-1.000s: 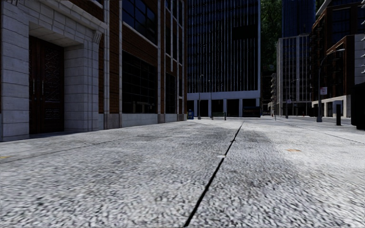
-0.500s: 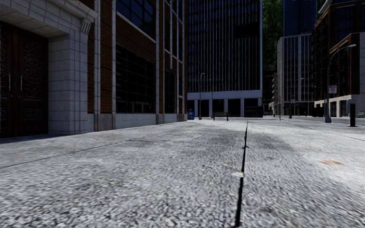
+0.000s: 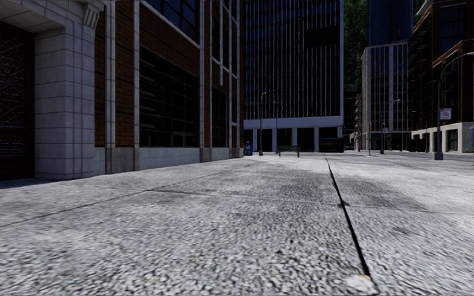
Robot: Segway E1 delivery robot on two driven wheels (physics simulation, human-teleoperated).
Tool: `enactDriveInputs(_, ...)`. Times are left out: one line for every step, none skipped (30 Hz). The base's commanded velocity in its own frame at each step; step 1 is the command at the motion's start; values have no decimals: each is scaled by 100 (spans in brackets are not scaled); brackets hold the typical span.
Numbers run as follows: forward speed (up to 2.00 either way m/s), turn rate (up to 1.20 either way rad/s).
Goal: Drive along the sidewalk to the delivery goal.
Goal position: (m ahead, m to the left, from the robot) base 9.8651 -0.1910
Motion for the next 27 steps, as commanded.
enactDriveInputs(200,0)
enactDriveInputs(200,0)
enactDriveInputs(200,0)
enactDriveInputs(200,0)
enactDriveInputs(200,0)
enactDriveInputs(200,0)
enactDriveInputs(200,0)
enactDriveInputs(200,0)
enactDriveInputs(200,0)
enactDriveInputs(200,0)
enactDriveInputs(200,0)
enactDriveInputs(200,0)
enactDriveInputs(200,0)
enactDriveInputs(200,0)
enactDriveInputs(200,0)
enactDriveInputs(200,0)
enactDriveInputs(200,0)
enactDriveInputs(200,0)
enactDriveInputs(200,0)
enactDriveInputs(200,0)
enactDriveInputs(200,0)
enactDriveInputs(200,0)
enactDriveInputs(200,0)
enactDriveInputs(200,0)
enactDriveInputs(200,0)
enactDriveInputs(200,0)
enactDriveInputs(200,0)
